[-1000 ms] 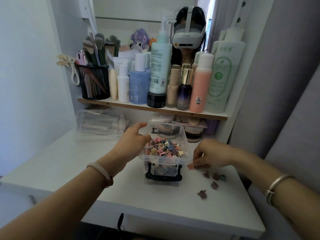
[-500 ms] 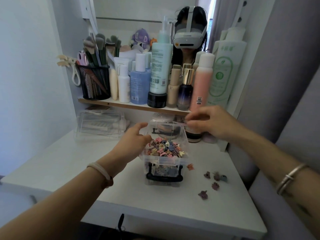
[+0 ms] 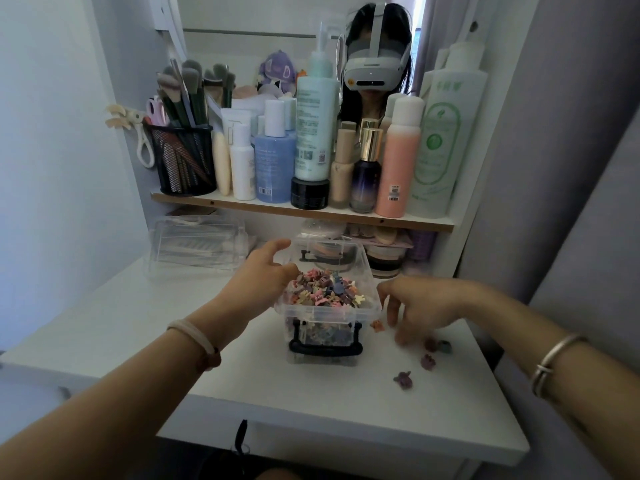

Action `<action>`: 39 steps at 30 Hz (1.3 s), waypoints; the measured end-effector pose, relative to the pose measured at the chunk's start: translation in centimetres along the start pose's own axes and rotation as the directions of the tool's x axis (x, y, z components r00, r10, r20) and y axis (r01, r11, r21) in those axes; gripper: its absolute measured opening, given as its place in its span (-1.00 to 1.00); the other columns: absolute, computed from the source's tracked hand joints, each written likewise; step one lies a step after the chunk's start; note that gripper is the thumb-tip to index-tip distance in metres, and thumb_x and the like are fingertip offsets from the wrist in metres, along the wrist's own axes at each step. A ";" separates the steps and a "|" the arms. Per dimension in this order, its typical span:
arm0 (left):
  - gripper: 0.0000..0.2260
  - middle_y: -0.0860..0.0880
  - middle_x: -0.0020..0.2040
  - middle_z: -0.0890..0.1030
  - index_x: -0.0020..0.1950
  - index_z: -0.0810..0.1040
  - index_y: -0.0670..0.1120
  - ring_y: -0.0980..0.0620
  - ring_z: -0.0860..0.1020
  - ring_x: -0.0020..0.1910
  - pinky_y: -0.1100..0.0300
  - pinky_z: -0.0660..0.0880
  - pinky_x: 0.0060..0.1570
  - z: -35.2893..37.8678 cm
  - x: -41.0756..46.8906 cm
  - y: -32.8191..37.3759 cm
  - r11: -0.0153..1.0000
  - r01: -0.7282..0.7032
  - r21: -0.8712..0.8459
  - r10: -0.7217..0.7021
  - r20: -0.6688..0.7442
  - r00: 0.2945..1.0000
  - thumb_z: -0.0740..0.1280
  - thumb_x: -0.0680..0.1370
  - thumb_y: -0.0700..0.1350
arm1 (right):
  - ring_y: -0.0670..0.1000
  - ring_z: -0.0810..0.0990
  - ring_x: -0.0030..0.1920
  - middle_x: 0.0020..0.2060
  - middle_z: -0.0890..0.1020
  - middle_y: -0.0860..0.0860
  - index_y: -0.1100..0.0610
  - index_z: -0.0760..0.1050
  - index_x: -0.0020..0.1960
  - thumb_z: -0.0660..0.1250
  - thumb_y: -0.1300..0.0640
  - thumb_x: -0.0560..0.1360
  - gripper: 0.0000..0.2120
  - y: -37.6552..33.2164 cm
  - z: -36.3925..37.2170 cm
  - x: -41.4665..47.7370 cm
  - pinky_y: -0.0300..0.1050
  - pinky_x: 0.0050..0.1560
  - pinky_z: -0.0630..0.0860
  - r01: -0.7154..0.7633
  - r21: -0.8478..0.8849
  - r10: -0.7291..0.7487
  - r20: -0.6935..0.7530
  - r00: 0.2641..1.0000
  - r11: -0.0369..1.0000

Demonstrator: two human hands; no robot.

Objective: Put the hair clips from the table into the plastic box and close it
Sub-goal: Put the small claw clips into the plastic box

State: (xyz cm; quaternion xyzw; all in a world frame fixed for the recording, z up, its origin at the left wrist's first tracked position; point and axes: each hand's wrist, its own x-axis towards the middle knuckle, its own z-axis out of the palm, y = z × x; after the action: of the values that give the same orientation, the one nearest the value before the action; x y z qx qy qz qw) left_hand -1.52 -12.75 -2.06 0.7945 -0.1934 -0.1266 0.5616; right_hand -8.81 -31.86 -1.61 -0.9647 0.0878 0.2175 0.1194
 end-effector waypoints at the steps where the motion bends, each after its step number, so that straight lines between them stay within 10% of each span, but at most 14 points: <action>1: -0.56 -0.02 -0.26 0.49 0.44 0.25 -0.05 0.11 0.46 -0.32 0.26 0.40 -0.28 0.0 0.0 0.0 1.000 -0.001 -0.001 0.001 0.000 1.000 0.17 0.57 -0.24 | -0.03 0.52 -0.01 0.09 0.56 -0.04 0.00 0.36 0.22 0.41 0.18 0.42 -0.58 0.0 0.2 0.2 -0.20 -0.08 0.50 0.028 0.017 -0.027 -0.050 0.998 0.999; 9: -0.56 -0.05 -0.22 0.51 0.44 0.25 -0.05 0.10 0.46 -0.29 0.27 0.40 -0.29 0.0 0.1 -0.1 1.000 0.000 -0.002 0.000 0.002 1.000 0.18 0.57 -0.24 | -0.09 0.47 -0.09 -0.08 0.54 -0.05 0.13 0.54 0.10 0.32 0.24 0.47 -0.79 -0.6 0.2 0.3 -0.29 -0.13 0.39 0.069 -0.136 -0.100 -0.239 0.966 0.988; 13: -0.56 -0.19 -0.06 0.58 0.44 0.25 -0.05 0.11 0.44 -0.31 0.30 0.38 -0.31 0.0 0.1 -0.1 1.000 0.002 0.009 -0.002 -0.009 1.000 0.17 0.57 -0.24 | -0.12 0.51 -0.17 -0.19 0.57 -0.09 0.04 0.56 -0.09 0.39 0.25 0.43 -0.87 -1.1 -3.0 -1.5 -0.42 -0.24 0.43 0.386 0.358 -0.046 -0.680 0.732 0.850; 15: -0.56 -0.17 -0.12 0.57 0.44 0.26 -0.05 0.10 0.45 -0.31 0.29 0.38 -0.31 0.0 0.1 -0.2 1.000 0.000 0.007 0.000 -0.007 1.000 0.18 0.57 -0.24 | -0.17 0.53 -0.16 -0.16 0.57 -0.12 -0.01 0.52 -0.06 0.39 0.23 0.43 -0.83 -1.9 -3.7 -2.1 -0.47 -0.23 0.47 0.515 0.496 -0.131 -0.620 0.774 0.699; 17: -0.56 -0.17 -0.10 0.54 0.44 0.26 -0.04 0.09 0.47 -0.29 0.29 0.38 -0.30 0.0 0.1 -0.2 1.000 0.002 0.001 -0.002 -0.003 1.000 0.18 0.56 -0.24 | -0.13 0.54 0.00 0.00 0.54 -0.14 -0.04 0.47 0.11 0.38 0.18 0.44 -0.72 -1.8 -3.7 -2.1 -0.35 -0.01 0.47 0.460 0.449 -0.206 -0.507 0.837 0.766; 22: -0.57 -0.14 -0.05 0.52 0.43 0.26 -0.03 0.07 0.49 -0.24 0.28 0.39 -0.29 0.0 0.2 -0.3 1.000 0.009 -0.008 -0.009 -0.005 1.000 0.18 0.57 -0.23 | -0.04 0.49 -0.01 0.16 0.45 -0.02 0.08 0.37 0.28 0.34 0.31 0.45 -0.57 0.2 -2.9 -2.6 -0.15 -0.05 0.55 -0.037 0.149 0.044 -0.039 0.998 0.988; 26: -0.56 -0.21 0.10 0.55 0.44 0.25 -0.04 0.01 0.51 -0.14 0.27 0.39 -0.26 0.0 0.0 -0.3 1.000 0.010 -0.007 -0.010 -0.004 1.000 0.18 0.57 -0.22 | -0.04 0.49 -0.16 0.19 0.43 0.07 0.08 0.40 0.14 0.38 0.36 0.41 -0.62 0.9 -1.4 -2.0 -0.11 -0.09 0.57 -0.194 0.017 0.187 0.197 0.962 0.981; 31: -0.56 -0.01 -0.16 0.52 0.44 0.25 -0.04 0.11 0.51 -0.22 0.27 0.40 -0.29 0.1 0.0 -0.2 0.999 0.005 -0.031 -0.005 -0.005 1.000 0.19 0.57 -0.23 | -0.06 0.50 -0.33 -0.20 0.47 0.00 0.13 0.45 -0.08 0.36 0.35 0.43 -0.82 1.1 -0.2 -0.8 -0.26 -0.27 0.53 -0.140 0.044 0.133 0.143 0.981 0.989; 39: -0.56 -0.10 -0.13 0.52 0.44 0.24 -0.05 0.11 0.48 -0.30 0.31 0.38 -0.33 0.1 -0.3 0.0 1.000 0.006 -0.027 -0.006 0.006 1.000 0.18 0.57 -0.24 | -0.13 0.48 -0.23 -0.16 0.57 -0.05 0.14 0.60 0.02 0.36 0.25 0.44 -0.83 0.3 1.1 1.1 -0.35 -0.27 0.39 0.050 -0.005 -0.049 -0.341 0.939 0.999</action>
State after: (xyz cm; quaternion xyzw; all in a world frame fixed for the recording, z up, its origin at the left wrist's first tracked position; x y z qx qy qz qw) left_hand -1.78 -12.69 -2.06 0.7870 -0.1908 -0.1330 0.5714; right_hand -8.38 -32.01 -3.11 -0.9895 0.0833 0.0442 0.1095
